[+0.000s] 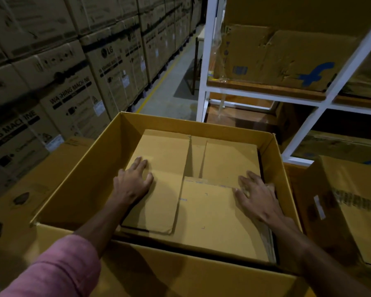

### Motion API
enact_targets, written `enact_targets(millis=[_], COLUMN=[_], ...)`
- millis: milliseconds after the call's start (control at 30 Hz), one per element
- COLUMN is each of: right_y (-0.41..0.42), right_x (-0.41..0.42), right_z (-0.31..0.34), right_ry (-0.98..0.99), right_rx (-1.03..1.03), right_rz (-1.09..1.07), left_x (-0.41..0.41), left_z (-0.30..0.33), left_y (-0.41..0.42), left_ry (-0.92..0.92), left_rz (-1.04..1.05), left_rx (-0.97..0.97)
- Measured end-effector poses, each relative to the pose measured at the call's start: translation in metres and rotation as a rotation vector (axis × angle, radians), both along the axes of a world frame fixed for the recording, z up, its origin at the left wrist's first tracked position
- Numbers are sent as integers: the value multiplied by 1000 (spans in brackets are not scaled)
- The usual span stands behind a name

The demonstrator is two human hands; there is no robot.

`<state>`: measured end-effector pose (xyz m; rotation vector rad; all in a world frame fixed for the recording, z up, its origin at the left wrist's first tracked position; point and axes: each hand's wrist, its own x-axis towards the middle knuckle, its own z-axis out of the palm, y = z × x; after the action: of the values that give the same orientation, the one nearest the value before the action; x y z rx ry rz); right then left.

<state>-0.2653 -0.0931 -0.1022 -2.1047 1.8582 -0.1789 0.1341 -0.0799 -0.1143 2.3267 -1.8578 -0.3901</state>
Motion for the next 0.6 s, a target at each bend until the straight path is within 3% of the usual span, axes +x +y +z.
enact_targets(millis=[600], right_y=[16], right_x=[31], right_z=[8], right_ry=[86], right_rx=[88], right_rz=[38], left_x=[-4], left_z=[13], left_y=[11], left_ry=[-20], left_rz=[104], left_rx=[89])
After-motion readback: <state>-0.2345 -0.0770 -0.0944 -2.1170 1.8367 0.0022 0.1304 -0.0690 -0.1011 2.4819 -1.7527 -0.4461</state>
